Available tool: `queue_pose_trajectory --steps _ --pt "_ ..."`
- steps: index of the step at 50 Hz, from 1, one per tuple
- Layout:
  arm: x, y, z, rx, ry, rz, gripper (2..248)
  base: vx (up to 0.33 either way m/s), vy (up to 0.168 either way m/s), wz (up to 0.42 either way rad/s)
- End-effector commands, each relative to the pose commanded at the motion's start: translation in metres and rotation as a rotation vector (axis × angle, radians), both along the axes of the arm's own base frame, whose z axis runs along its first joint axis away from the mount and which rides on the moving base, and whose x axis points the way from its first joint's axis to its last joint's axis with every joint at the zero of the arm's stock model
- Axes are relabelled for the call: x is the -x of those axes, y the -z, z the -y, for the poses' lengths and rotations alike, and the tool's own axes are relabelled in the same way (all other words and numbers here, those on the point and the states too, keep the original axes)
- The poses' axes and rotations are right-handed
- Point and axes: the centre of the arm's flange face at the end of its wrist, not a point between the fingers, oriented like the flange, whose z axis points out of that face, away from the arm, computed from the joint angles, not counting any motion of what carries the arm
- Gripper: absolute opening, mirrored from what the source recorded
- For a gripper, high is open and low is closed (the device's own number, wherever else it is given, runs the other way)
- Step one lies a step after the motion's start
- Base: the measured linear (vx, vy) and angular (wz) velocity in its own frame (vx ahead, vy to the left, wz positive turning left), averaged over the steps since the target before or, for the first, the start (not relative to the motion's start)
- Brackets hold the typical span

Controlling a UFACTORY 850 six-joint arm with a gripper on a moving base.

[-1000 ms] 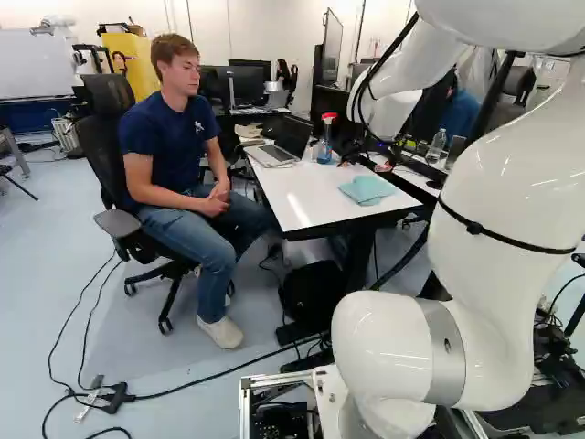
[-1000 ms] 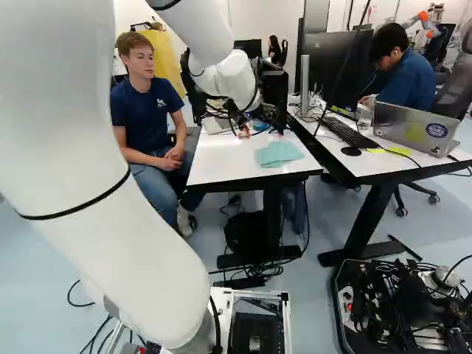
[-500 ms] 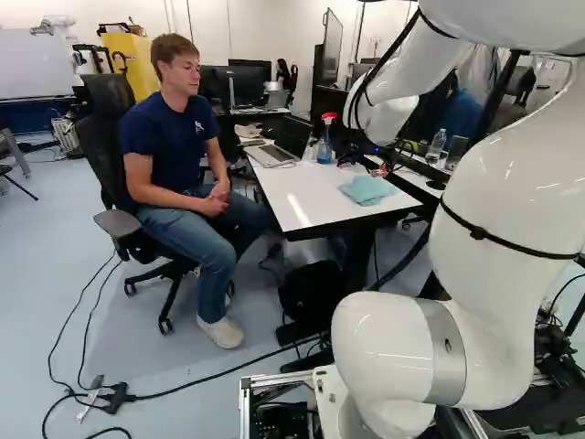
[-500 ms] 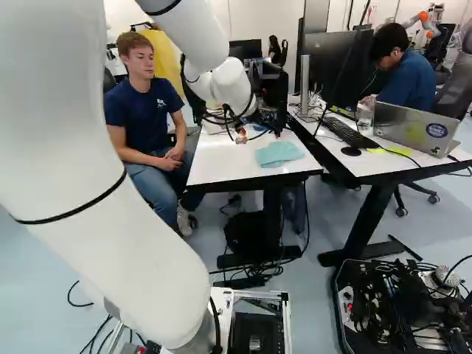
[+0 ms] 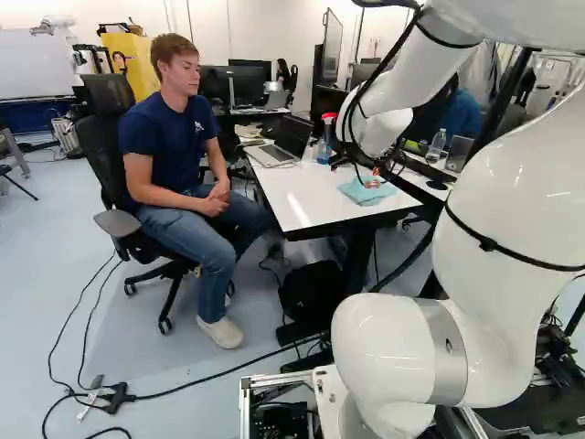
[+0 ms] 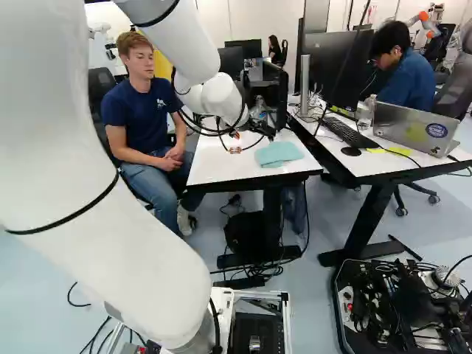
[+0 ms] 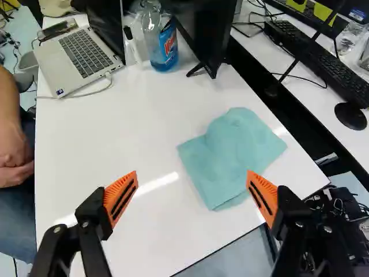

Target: Clean the table with the green towel

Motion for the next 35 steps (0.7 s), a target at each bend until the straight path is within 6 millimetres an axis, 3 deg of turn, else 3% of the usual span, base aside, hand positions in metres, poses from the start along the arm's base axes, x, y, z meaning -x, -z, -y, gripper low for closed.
queue_pose_trajectory --steps 35 --pt "0.060 0.053 -0.052 0.032 -0.095 0.170 247 0.000 0.000 0.000"
